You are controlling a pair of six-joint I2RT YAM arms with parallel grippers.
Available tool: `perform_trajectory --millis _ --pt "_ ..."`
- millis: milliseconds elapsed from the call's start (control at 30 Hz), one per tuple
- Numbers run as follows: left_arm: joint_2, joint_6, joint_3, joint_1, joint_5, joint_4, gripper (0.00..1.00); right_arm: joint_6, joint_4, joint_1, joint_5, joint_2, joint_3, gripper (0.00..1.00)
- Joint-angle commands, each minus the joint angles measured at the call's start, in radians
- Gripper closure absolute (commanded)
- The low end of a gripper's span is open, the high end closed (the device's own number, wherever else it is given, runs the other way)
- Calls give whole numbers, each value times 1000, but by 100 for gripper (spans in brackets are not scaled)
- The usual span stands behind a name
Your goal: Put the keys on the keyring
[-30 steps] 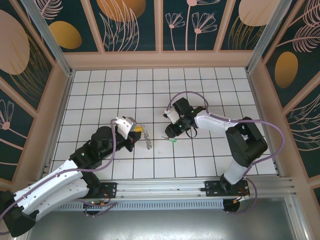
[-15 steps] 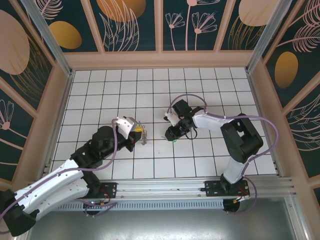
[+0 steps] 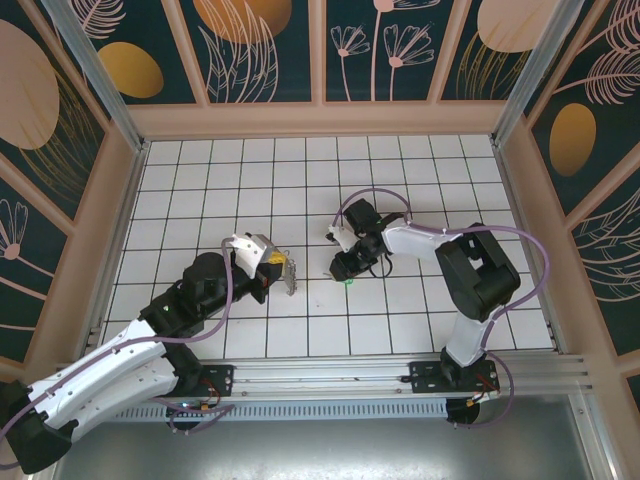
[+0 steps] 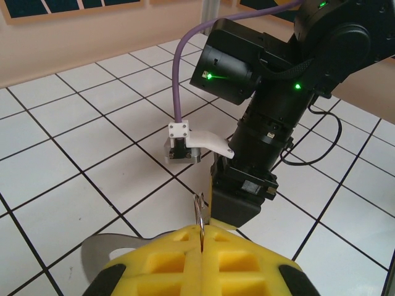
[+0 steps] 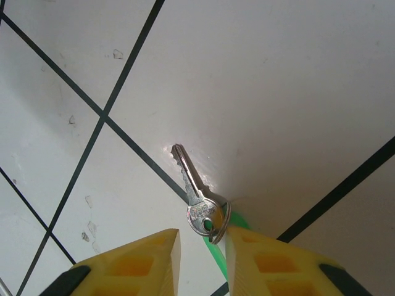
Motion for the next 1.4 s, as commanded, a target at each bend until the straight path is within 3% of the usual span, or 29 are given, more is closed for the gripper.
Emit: perform_trajectory --millis 0,200,333,733,1167,1367 --pt "-20 3 -3 -6 9 47 100 4 -14 -6 -18 17 20 76" --pt "-23 4 -3 -6 15 49 100 5 -5 -13 -9 15 17 78" --pt "-25 4 -3 -6 12 48 100 2 -3 -13 -10 18 18 86" --pt "-30 4 -1 -5 15 44 100 -3 6 -16 -19 34 17 80" --pt "-29 4 0 -7 14 44 100 -10 12 -27 -7 7 12 97" --pt "-27 7 15 -5 15 26 100 -60 101 -14 -47 -113 -42 100"
